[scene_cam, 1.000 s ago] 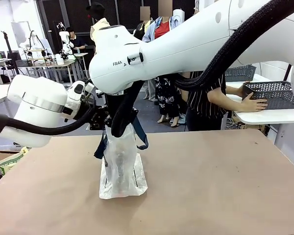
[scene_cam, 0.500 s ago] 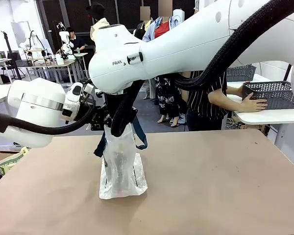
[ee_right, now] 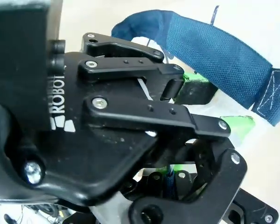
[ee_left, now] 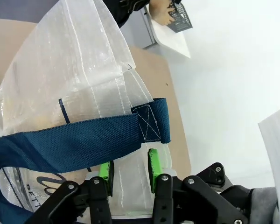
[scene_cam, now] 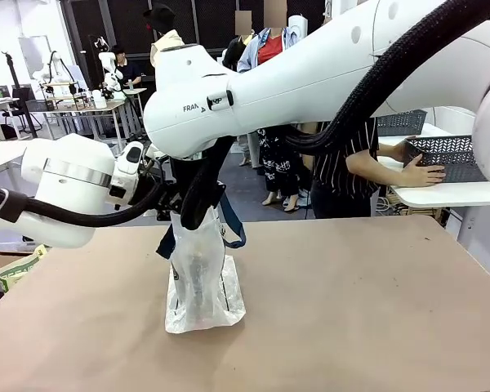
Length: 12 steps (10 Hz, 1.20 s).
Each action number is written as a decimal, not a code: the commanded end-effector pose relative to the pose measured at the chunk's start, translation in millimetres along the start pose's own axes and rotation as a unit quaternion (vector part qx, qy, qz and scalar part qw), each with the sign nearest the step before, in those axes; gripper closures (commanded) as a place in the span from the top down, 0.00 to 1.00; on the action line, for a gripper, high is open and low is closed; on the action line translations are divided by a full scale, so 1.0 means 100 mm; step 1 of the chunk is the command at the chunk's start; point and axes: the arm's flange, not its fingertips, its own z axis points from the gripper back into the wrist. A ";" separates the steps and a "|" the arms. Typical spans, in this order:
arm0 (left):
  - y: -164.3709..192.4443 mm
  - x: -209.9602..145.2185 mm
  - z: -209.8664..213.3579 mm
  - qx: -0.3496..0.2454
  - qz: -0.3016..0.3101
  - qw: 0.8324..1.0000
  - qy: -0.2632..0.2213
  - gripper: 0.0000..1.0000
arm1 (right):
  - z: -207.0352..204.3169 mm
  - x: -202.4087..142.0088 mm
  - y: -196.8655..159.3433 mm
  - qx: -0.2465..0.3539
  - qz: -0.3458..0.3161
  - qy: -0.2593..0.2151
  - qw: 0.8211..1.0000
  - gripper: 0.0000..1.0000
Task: Transfer purchased items from the store into the shopping bag.
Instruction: Move the Reusable shopping bag to the right side of the table.
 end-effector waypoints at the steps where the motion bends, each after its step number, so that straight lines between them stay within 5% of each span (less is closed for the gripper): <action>1: -0.14 0.05 -0.04 -0.022 -0.018 1.000 0.002 0.40 | -0.12 0.09 0.08 -0.009 0.008 -0.001 1.000 0.00; 6: -0.14 0.04 -0.03 -0.009 -0.021 1.000 0.004 0.40 | -0.10 0.09 0.07 -0.017 -0.002 -0.003 1.000 0.00; 7: -0.14 0.03 -0.02 -0.008 -0.022 1.000 0.007 0.60 | -0.10 0.09 0.08 -0.016 -0.003 -0.003 1.000 0.00; 12: -0.16 0.00 0.02 -0.008 -0.026 0.999 0.027 0.60 | -0.11 0.11 0.08 -0.018 -0.005 -0.001 1.000 0.00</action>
